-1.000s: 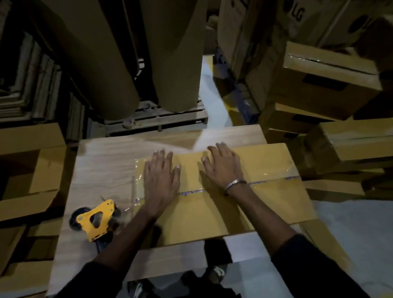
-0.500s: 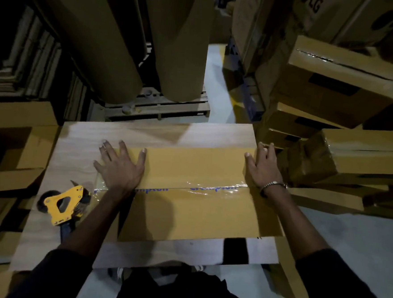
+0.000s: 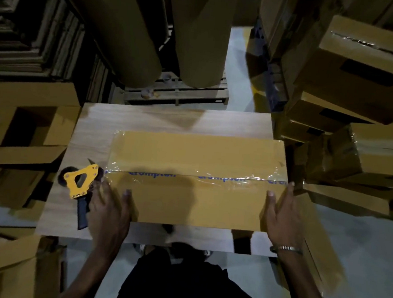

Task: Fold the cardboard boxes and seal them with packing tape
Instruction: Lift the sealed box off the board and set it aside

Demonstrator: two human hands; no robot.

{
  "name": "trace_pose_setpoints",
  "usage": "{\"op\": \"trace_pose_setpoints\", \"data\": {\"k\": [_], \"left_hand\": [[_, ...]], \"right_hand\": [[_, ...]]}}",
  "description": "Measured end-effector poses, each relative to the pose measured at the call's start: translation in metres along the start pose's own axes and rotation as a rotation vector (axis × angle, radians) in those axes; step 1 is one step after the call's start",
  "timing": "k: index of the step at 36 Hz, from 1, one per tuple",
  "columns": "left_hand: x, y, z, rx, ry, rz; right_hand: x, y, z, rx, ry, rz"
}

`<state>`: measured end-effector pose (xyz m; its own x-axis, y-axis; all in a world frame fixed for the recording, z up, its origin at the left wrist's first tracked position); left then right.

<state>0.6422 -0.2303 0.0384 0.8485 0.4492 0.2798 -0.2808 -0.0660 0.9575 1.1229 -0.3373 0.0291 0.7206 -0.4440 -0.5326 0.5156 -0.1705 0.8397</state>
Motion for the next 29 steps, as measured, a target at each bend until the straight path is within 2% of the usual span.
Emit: {"op": "trace_pose_setpoints", "data": {"k": [6,10,12,20,24,26,29], "left_hand": [[0.003,-0.002,-0.001,0.007,0.034,0.002],[0.003,-0.002,0.002,0.016,0.031,-0.022],[0.004,-0.001,0.001,0.027,0.037,-0.034],[-0.001,-0.006,-0.005,-0.029,0.064,-0.06],[-0.012,-0.012,-0.015,-0.05,-0.054,-0.098],[-0.019,-0.014,-0.017,-0.072,-0.138,-0.03],[-0.025,-0.012,-0.021,-0.124,-0.166,0.039]], "right_hand": [[-0.017,-0.003,-0.007,0.077,0.031,0.185],[-0.059,-0.038,-0.027,-0.034,0.086,0.339],[-0.092,-0.062,-0.031,-0.067,0.128,0.341],[-0.269,-0.183,0.008,-0.324,0.641,0.281],[-0.341,-0.223,0.035,-0.456,0.888,0.277],[-0.364,-0.231,0.039,-0.5,0.933,0.274],[-0.374,-0.235,0.038,-0.524,0.983,0.235]]}}
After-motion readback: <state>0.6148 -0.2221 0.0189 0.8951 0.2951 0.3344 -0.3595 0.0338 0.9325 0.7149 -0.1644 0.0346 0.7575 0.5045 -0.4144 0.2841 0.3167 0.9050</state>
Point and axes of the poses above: each hand's wrist, its own z-axis away from the middle knuckle, its own y-axis out of the back of the hand, x = y × z, the point moved 8 cm from there along -z, towards the middle knuckle, and after that the axes turned 15 degrees about y, right-handed, at the moved point
